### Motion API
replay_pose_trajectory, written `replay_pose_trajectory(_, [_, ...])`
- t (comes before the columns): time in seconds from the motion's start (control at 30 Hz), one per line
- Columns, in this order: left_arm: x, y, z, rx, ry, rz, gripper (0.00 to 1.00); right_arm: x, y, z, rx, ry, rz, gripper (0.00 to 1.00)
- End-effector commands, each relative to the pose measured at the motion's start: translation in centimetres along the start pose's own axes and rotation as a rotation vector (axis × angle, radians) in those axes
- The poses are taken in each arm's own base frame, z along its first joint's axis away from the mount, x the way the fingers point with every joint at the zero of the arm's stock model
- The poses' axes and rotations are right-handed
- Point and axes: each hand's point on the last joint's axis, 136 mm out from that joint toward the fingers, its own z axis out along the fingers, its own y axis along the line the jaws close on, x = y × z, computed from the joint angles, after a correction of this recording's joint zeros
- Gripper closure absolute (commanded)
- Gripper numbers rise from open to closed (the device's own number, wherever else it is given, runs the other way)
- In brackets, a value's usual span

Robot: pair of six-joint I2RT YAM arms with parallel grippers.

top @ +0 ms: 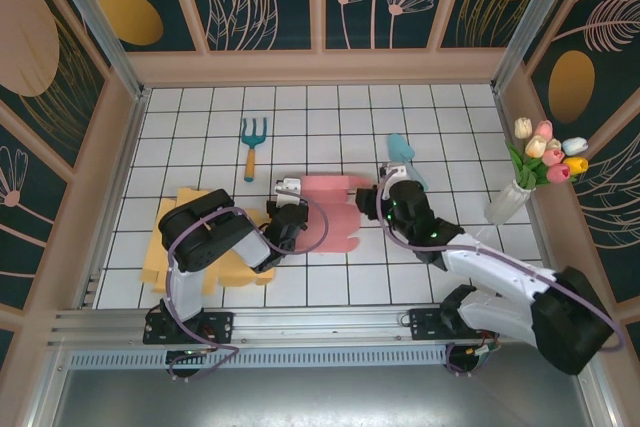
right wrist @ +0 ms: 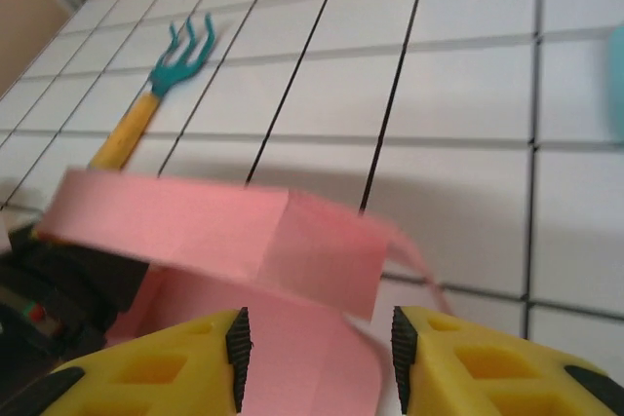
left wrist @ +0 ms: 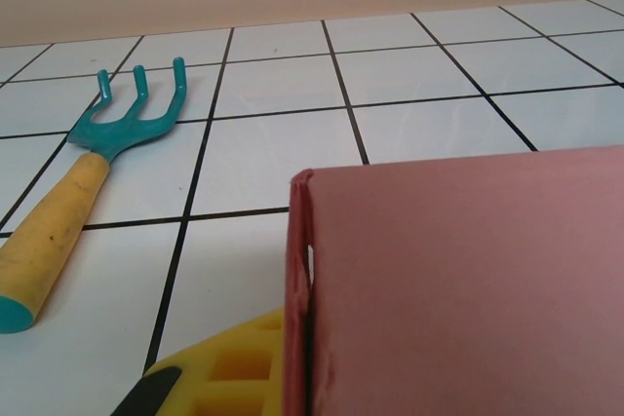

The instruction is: Fold the paper box

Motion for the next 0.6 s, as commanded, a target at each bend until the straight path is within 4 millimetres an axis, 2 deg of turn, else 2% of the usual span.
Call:
replay_pose_trajectory(0.0, [3.3,0.1,0.4,0.021,0.104,0.08,0.93,-3.6,-2.5,-2.2,0.192,-0.011,-0.128,0.51])
replay_pose_trajectory(0.13, [3.6,-0.2,0.8,0.039,0.125,0.075,0.94,-6.2,-4.2,-2.1,0.302,0.005,-0.391,0.48])
replay_pose_trajectory(0.23, [3.7,0.0,0.8,0.046,0.13,0.06,0.93,-6.7,-5.7,-1.0,0.327,0.037,-0.535,0.47])
replay_pose_trajectory(0.33, [3.7,0.4,0.9,0.045,0.135,0.047,0.93,-4.5,-5.9,0.9,0.201,0.123,-0.718,0.45])
replay_pose_trajectory(0.4, [3.7,0.4,1.0,0.044,0.14,0.045,0.93,-3.0,-7.0,2.0,0.162,0.164,-0.802,0.44])
replay_pose_trajectory(0.57, [3.9,0.5,1.3,0.045,0.149,0.039,0.93,-1.1,-9.6,4.4,0.103,0.221,-0.803,0.44])
